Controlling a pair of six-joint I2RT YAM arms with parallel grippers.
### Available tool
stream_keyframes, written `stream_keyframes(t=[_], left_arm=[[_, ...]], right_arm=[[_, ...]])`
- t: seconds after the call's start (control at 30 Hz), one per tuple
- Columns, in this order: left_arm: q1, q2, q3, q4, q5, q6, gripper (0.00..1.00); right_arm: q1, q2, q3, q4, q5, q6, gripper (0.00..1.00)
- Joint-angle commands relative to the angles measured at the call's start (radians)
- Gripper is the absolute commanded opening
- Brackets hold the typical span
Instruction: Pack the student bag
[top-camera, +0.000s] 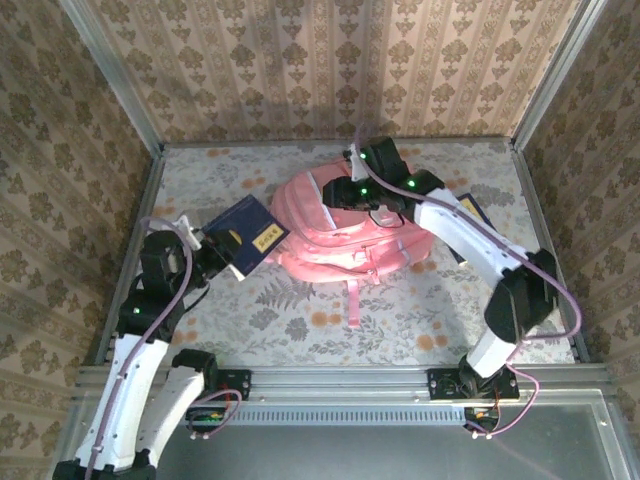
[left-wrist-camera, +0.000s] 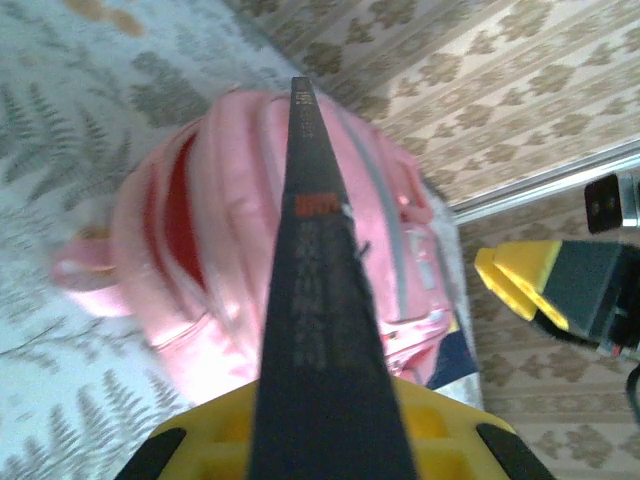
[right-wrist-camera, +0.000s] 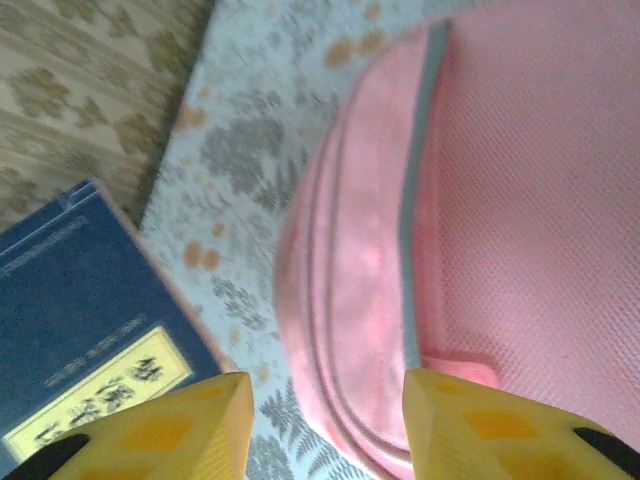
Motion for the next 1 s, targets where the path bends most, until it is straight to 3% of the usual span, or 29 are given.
stream_keyframes(t=[0.0,0.23,0.67,0.83,0.97], left_arm=[[0.005,-0.027,0.036,-0.113,-0.077,0.061,0.0],[0.005,-0.031,0.03,-0.096,-0.068,0.068,0.0],[0.006,-0.037,0.003,-0.055,-0.036,0.062,0.0],[0.006,-0.036,0.0,-0.055,-0.04,0.064,0.0],[0.005,-0.038,-0.004,-0.062,-0.052,0.07,0.0]], right_arm=[[-0.02,0.091,0.133,-0.233,-0.043,-0.075,0.45],[-0.022,0.266,0.313,-0.325,-0.121,-0.108,0.41],[-0.012,0.372,0.376,-0.271,-0.292,-0.072,0.36],[-0.009,0.418,0.403,-0.284,-0.282,-0.072,0.35],[-0.009,0.437,0.426,-0.304,-0.252,-0.077,0.21]])
